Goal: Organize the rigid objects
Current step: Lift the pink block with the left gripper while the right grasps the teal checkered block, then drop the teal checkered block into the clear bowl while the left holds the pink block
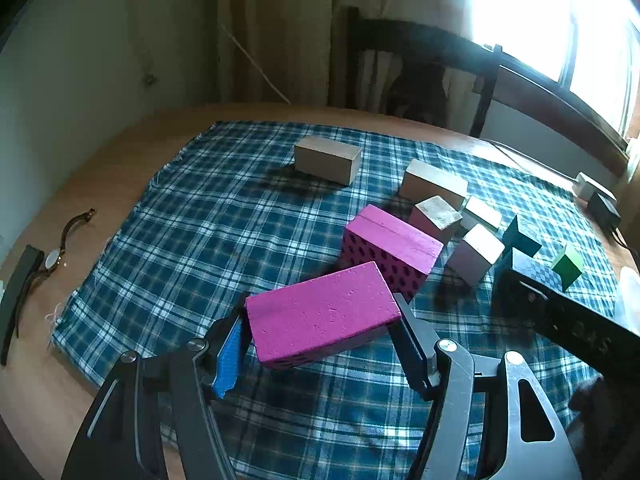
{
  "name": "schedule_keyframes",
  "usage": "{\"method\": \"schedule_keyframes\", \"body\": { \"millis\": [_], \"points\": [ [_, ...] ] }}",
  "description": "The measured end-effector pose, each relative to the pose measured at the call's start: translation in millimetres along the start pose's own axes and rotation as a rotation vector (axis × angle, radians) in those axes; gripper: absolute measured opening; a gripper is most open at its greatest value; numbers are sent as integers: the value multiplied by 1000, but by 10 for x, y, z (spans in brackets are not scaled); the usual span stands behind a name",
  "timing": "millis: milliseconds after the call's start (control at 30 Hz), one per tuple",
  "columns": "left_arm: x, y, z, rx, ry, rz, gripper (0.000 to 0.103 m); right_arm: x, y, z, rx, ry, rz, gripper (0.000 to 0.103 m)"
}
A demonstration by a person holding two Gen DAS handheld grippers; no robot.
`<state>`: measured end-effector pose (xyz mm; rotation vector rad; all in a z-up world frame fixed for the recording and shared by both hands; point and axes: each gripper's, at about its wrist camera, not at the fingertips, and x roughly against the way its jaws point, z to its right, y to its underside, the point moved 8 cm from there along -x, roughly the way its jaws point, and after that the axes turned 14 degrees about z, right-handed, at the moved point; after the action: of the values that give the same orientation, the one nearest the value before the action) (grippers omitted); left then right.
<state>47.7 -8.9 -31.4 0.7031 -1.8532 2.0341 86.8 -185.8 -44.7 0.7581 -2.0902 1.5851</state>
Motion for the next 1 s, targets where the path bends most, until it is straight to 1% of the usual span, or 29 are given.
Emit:
{"method": "schedule_keyframes", "body": {
  "millis": [67, 133, 200, 433, 700, 833, 1000],
  "points": [
    [2, 6, 5, -1, 1, 0, 66, -57, -34, -24, 17, 15, 9, 76],
    [-3, 4, 6, 0, 0, 0, 66, -114, -60, -41, 41, 35, 19, 71],
    [-1, 4, 11, 1, -2, -1, 66, -142, -66, -51, 65, 51, 29, 70],
    [1, 10, 31, -5, 2, 1, 66, -137, -78, -58, 87, 52, 50, 69],
    [-7, 10, 52, -22, 10, 6, 66, 248, -235, 92, 78, 70, 160, 69],
    [7, 5, 74, -37, 16, 18, 66, 418, -284, 221, 67, 100, 209, 69],
    [16, 13, 127, -70, 12, 33, 66, 653, -337, 418, 59, 158, 285, 69]
  ]
}}
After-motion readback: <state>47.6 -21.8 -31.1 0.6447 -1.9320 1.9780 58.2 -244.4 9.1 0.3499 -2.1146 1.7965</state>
